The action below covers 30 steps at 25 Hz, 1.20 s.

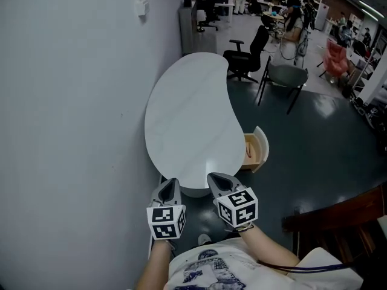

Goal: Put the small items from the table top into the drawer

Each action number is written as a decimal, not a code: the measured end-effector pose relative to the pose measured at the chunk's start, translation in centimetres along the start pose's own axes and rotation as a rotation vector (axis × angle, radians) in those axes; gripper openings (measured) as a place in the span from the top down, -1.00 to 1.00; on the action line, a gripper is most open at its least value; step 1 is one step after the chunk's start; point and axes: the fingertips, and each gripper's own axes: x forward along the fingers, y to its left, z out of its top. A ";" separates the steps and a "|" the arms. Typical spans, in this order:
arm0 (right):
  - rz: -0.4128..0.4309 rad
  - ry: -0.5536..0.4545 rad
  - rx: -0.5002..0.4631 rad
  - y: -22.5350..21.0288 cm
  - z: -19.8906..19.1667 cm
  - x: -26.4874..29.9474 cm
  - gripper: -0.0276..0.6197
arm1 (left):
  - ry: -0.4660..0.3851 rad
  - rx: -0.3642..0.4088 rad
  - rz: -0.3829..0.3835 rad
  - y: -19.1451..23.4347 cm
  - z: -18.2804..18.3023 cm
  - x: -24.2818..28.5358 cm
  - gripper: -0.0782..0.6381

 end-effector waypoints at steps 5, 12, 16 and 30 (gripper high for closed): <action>-0.017 -0.018 -0.022 1.0 1.2 -0.4 0.85 | -0.026 0.005 -0.007 0.4 1.0 -1.1 0.71; -0.032 -0.028 -0.021 0.9 1.8 -0.7 0.85 | -0.041 0.023 -0.008 0.2 2.1 -1.4 0.71; -0.039 -0.022 -0.023 0.4 1.3 -0.9 0.85 | -0.027 0.020 -0.013 -0.2 1.6 -0.9 0.71; -0.062 -0.003 0.009 -2.5 0.0 -1.4 0.85 | 0.012 0.029 -0.049 -2.5 0.6 1.6 0.71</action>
